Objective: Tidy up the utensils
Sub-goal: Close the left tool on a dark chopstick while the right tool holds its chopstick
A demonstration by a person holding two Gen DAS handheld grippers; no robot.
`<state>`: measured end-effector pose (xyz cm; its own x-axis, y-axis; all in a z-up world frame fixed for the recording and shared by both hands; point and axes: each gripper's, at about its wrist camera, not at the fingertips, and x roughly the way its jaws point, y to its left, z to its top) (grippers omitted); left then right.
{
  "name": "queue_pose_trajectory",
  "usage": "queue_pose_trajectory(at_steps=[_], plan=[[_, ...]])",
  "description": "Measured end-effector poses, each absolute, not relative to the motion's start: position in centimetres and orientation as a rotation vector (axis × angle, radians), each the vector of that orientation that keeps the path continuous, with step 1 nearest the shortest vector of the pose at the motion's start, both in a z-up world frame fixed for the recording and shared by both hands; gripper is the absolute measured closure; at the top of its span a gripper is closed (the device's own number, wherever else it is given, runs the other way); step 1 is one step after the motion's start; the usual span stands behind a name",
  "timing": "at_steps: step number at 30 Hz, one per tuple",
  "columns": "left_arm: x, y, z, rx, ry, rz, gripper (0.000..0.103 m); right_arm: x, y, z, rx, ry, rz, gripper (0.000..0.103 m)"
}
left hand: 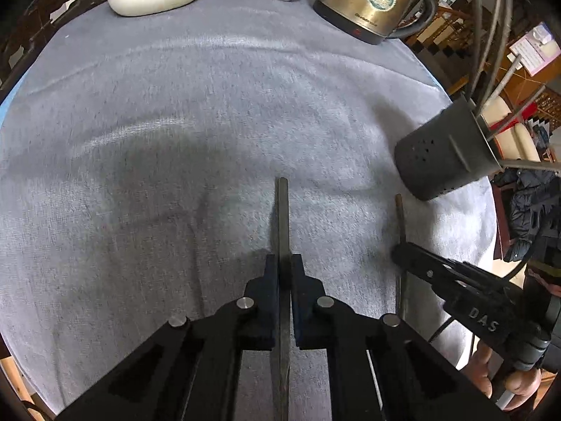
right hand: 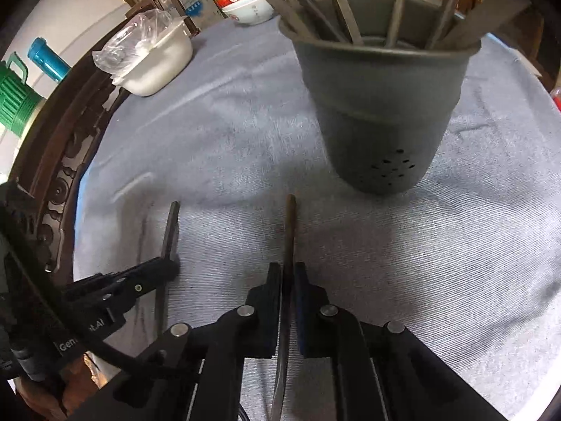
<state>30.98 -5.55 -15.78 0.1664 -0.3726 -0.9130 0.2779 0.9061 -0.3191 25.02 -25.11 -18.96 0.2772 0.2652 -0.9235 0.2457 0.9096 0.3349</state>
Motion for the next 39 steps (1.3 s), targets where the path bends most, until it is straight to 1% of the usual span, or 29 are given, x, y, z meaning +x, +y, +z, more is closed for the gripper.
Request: queue_pose_trajectory(at_steps=[2,3,5,6,8,18,20,22,23,25,28,34,39], plan=[[31.5,-5.5,-15.8,-0.094,1.342,-0.466,0.094,25.0,-25.7,-19.1,0.484,1.322,0.01,0.093],[31.5,-5.3,-15.6,-0.1,1.349,-0.469,0.092,24.9,-26.0,-19.1,0.489,1.327,0.007,0.092],[32.0,-5.4,-15.4,-0.1,1.354,-0.47,0.084,25.0,-26.2,-19.1,0.494,1.325,-0.001,0.092],[32.2,-5.4,-15.3,-0.097,1.353,-0.466,0.078,25.2,-26.1,-19.1,0.496,1.324,-0.005,0.092],[32.8,-5.8,-15.2,-0.086,1.349,-0.451,0.073,25.3,-26.3,-19.0,0.499,1.321,-0.017,0.092],[33.9,-7.5,-15.5,-0.025,1.356,-0.428,0.072,26.7,-25.7,-19.4,0.476,1.365,-0.078,0.092],[34.1,-8.1,-15.6,-0.003,1.347,-0.417,0.074,27.0,-25.8,-19.4,0.488,1.375,-0.093,0.091],[34.4,-9.2,-15.8,0.023,1.335,-0.404,0.083,27.2,-25.8,-19.5,0.5,1.375,-0.102,0.091],[34.4,-9.3,-15.9,0.028,1.33,-0.403,0.084,27.2,-25.8,-19.6,0.504,1.376,-0.104,0.091],[34.7,-9.4,-15.9,0.033,1.329,-0.392,0.09,27.4,-25.8,-19.6,0.506,1.381,-0.108,0.091],[34.8,-9.6,-16.0,0.046,1.321,-0.385,0.095,27.7,-25.4,-19.5,0.473,1.386,-0.118,0.091],[34.6,-8.8,-16.2,0.016,1.304,-0.393,0.097,27.9,-23.9,-19.3,0.355,1.359,-0.12,0.094],[33.7,-8.0,-16.0,-0.026,1.3,-0.364,0.097,27.6,-23.8,-19.4,0.351,1.329,-0.087,0.097]])
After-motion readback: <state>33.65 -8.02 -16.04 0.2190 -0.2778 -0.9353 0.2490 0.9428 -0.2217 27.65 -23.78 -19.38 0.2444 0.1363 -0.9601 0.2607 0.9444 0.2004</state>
